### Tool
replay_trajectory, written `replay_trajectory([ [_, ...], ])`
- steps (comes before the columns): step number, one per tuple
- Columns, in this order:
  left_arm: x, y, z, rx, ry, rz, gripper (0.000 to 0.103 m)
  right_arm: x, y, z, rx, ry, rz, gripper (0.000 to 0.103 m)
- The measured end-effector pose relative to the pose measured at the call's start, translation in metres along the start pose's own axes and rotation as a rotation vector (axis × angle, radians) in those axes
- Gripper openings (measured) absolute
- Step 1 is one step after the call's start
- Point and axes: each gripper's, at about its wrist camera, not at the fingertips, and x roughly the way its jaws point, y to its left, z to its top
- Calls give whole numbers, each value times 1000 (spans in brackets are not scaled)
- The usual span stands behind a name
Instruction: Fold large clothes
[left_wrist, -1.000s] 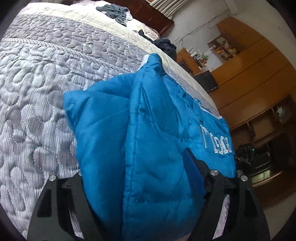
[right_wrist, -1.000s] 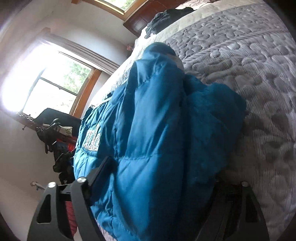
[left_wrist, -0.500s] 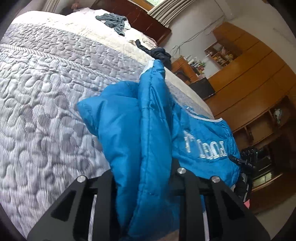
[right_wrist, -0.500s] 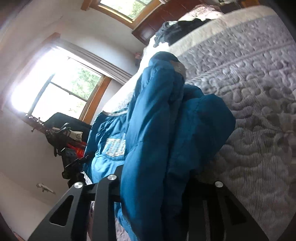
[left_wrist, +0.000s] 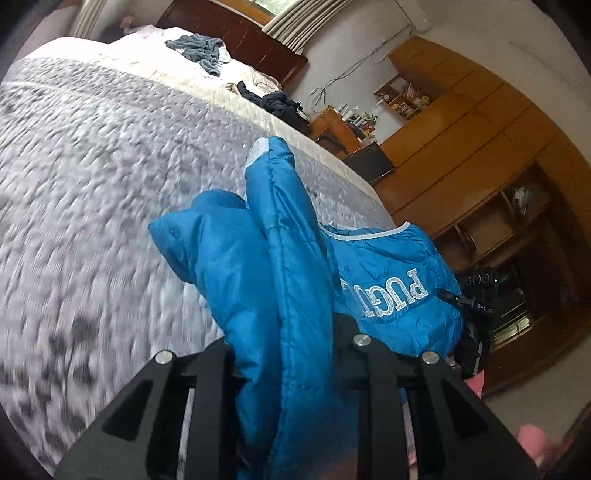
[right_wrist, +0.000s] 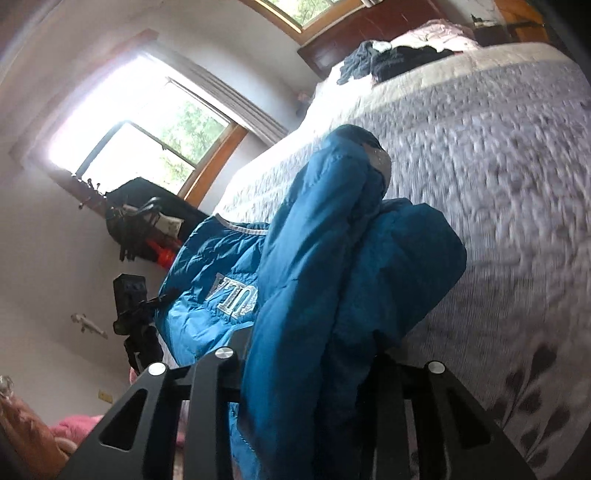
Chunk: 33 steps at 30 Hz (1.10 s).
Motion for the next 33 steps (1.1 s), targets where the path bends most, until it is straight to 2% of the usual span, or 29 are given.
replay_trajectory([
  [5, 15, 29, -30, -37, 25, 60, 28, 18, -36, -23, 90, 32, -19, 31],
  [8, 25, 54, -42, -94, 24, 29, 37, 29, -68, -31, 172, 50, -18, 35],
  [11, 34, 68, -48, -110, 25, 14, 49, 40, -93, -45, 244, 53, 34, 42],
  [13, 37, 76, -49, -134, 27, -14, 51, 40, -100, -49, 262, 36, 73, 42],
  [15, 35, 76, -51, -139, 32, -24, 52, 40, -97, -48, 243, 31, 60, 44],
  [18, 25, 75, -48, -141, 36, 4, 53, 34, -91, -48, 219, 26, 32, 53],
  [22, -8, 73, -49, -126, -9, 63, 53, 8, -88, -52, 191, -10, -60, 70],
  [26, -44, 66, -40, -78, -91, 156, 54, -23, -82, -53, 154, -52, -192, 73],
  [28, -54, 57, -30, -39, -119, 182, 54, -33, -67, -43, 107, -73, -268, 73],
  [30, -52, 46, -18, -4, -119, 187, 54, -33, -52, -29, 52, -81, -313, 74],
  [33, -27, 25, 5, 75, -75, 214, 56, -21, -29, -8, -20, -65, -331, 75],
])
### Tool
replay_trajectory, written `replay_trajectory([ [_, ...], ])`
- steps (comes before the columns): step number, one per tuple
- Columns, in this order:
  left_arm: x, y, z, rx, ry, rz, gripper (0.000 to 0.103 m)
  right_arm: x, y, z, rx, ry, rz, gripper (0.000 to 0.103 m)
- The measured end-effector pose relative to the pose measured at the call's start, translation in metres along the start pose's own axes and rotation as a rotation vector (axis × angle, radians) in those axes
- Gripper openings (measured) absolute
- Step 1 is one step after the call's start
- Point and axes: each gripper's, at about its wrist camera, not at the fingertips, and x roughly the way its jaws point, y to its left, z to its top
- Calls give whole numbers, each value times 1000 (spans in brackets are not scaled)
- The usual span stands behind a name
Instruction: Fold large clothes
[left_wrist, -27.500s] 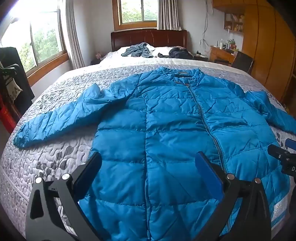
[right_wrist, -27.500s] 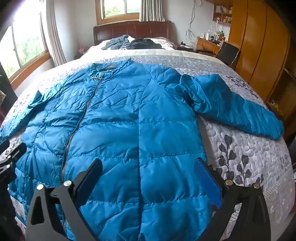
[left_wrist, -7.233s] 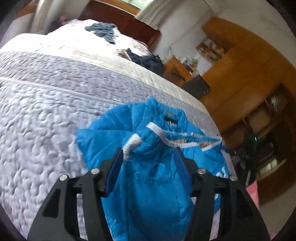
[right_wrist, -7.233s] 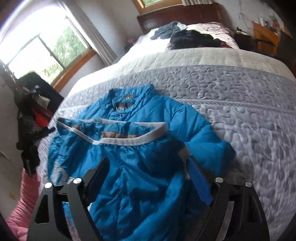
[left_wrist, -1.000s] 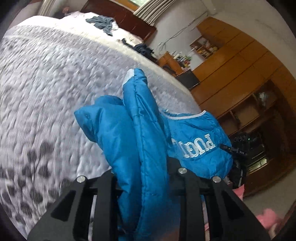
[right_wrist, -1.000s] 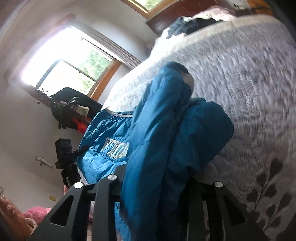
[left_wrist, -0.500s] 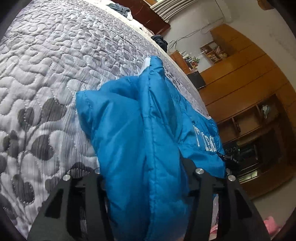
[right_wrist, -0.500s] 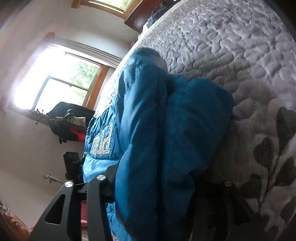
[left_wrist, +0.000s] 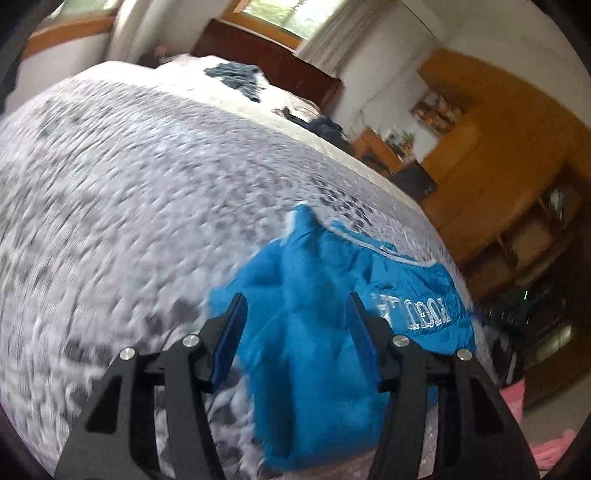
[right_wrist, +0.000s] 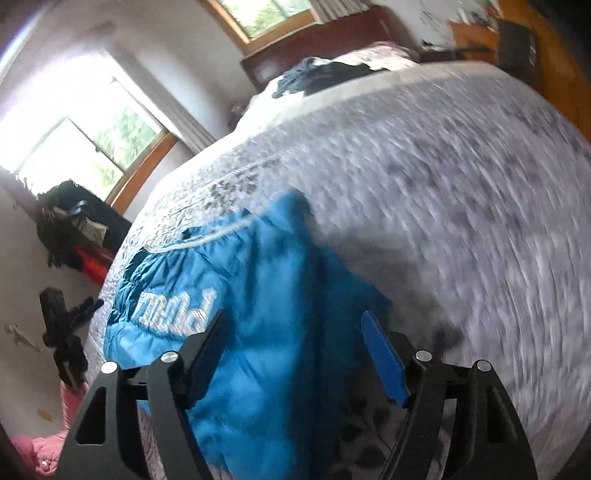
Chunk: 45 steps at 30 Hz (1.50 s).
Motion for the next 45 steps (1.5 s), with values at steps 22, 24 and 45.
replay_trajectory([
  [22, 130, -15, 55, 48, 128, 174, 33, 100, 4, 72, 2, 112, -57, 22],
  [24, 139, -10, 54, 33, 146, 168, 34, 110, -3, 69, 15, 127, -65, 23],
  [45, 22, -64, 9, 66, -16, 139, 56, -1, -20, 4, 73, 67, -11, 76],
])
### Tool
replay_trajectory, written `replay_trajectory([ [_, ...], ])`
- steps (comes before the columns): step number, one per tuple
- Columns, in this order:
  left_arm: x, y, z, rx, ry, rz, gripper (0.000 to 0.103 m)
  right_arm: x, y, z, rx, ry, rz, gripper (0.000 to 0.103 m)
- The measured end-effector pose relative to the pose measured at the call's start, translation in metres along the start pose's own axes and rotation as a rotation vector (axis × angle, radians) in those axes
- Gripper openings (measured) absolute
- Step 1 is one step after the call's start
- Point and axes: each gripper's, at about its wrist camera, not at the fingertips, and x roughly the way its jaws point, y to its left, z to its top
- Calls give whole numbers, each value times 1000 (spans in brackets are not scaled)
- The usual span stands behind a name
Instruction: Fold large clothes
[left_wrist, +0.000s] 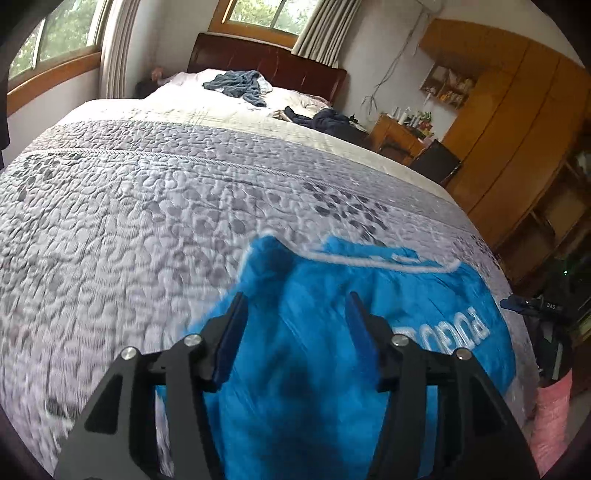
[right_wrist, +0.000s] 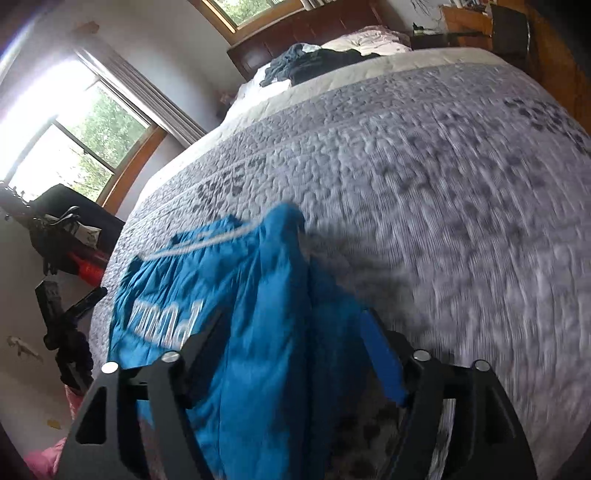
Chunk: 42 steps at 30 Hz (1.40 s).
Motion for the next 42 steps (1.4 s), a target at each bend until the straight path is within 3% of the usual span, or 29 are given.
replay_trajectory([
  [14, -26, -27, -72, 15, 3, 5, 62, -11, -15, -89, 86, 30, 115, 84],
  [27, -12, -24, -89, 30, 8, 19, 65, 25, -26, -101, 158, 54, 238, 84],
  [37, -5, -25, -90, 51, 27, 33, 67, 30, -7, -99, 116, 21, 257, 46],
  [42, -3, -25, -90, 50, 31, 28, 67, 31, -6, -100, 118, 11, 260, 43],
])
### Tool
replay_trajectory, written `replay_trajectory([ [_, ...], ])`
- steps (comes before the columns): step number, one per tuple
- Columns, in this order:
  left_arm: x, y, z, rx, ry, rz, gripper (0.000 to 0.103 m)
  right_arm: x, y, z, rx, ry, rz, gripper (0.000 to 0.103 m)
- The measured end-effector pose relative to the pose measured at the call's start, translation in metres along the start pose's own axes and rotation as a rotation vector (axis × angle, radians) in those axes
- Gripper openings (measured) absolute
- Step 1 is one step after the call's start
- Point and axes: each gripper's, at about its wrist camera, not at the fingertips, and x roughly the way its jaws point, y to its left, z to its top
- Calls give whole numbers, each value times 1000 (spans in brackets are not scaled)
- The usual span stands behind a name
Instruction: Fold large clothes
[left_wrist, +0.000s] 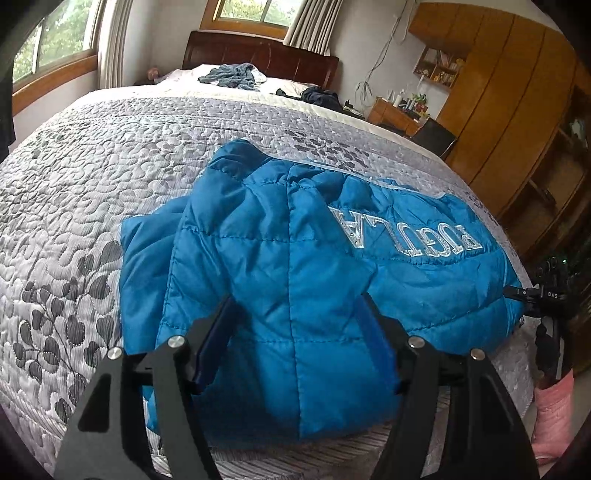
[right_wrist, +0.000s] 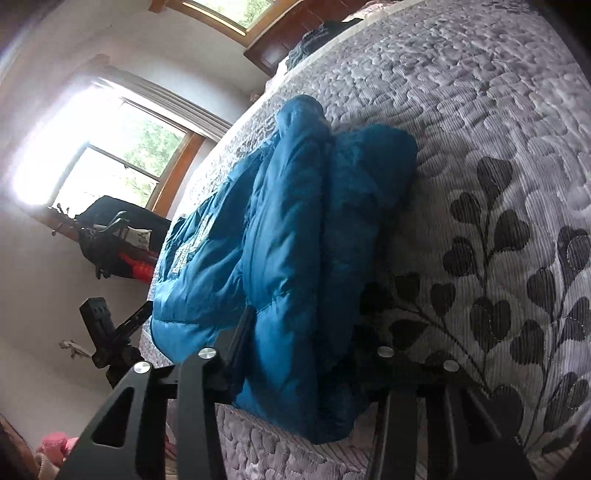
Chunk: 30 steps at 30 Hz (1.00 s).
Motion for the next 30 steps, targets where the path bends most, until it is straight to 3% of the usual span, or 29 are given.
replay_trajectory([
  [14, 3, 3, -5, 17, -6, -19, 67, -8, -30, -10, 63, -33, 56, 42],
  [18, 3, 3, -4, 19, -5, -24, 68, -18, -18, -6, 60, -51, 51, 34],
  [25, 4, 3, -3, 31, -6, -36, 70, -45, 78, 22, -143, -92, -14, 31],
  [30, -2, 5, 2, 29, -6, -67, 70, -32, 165, 32, -336, -60, -93, 31],
])
